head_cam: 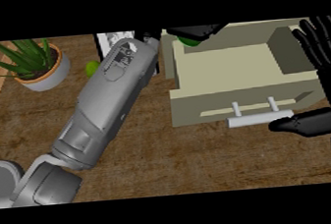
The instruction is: Pick up the cup, place it into the drawer and close the drawer
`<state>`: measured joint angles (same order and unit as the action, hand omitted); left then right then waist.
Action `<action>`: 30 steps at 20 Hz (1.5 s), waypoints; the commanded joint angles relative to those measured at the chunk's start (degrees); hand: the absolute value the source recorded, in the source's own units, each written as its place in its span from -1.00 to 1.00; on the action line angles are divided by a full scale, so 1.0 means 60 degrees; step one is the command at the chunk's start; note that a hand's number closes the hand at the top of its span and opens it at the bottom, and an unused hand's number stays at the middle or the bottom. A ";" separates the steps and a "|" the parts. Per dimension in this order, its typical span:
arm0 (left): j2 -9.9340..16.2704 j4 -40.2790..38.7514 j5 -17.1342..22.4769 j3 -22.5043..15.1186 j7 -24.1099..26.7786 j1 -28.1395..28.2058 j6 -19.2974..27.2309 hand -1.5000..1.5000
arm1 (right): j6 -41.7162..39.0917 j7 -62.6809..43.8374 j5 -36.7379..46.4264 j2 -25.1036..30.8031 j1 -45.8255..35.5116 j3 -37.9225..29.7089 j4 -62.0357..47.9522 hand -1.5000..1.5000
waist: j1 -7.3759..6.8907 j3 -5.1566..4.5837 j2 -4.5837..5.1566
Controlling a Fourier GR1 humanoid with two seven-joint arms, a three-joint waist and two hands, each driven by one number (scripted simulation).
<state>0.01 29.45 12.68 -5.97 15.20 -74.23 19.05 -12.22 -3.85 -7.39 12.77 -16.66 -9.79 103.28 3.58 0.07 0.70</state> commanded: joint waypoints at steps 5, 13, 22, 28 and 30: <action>-0.0002 -0.1796 0.0653 -0.1436 -0.0686 -0.0532 -0.0050 1.00 | -0.0195 0.0108 0.0004 -0.0033 -0.0494 0.0316 -0.0169 -1.00 | 0.0782 0.0015 0.0200; -0.0002 -0.2098 0.0828 -0.2546 -0.0553 -0.0140 -0.0787 -1.00 | -0.0013 -0.0190 0.0035 -0.0362 -0.1050 0.0706 -0.0298 -1.00 | 0.1104 0.0007 0.0319; -0.0002 -0.1135 0.2693 -0.1911 0.0675 0.0313 -0.0774 -1.00 | -0.2034 -0.0147 -0.1478 -0.0395 -0.1136 0.1780 -0.0193 1.00 | 0.1495 -0.0004 0.0411; -0.0002 -0.0903 0.3679 -0.1496 0.1706 0.0168 -0.0435 -1.00 | -0.3534 -0.0848 -0.1762 0.0370 -0.1069 0.2655 -0.0426 1.00 | 0.1051 -0.0014 0.0307; -0.0002 -0.0893 0.3790 -0.1571 0.1854 0.0185 -0.0296 -1.00 | -0.4127 -0.1434 -0.1329 0.1030 -0.1037 0.3185 -0.0284 1.00 | 0.0904 -0.0024 0.0209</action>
<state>0.00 23.94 32.81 -16.16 24.05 -72.56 15.48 -31.77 -8.98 -17.40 14.87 -22.66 5.06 101.53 10.09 -0.01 2.29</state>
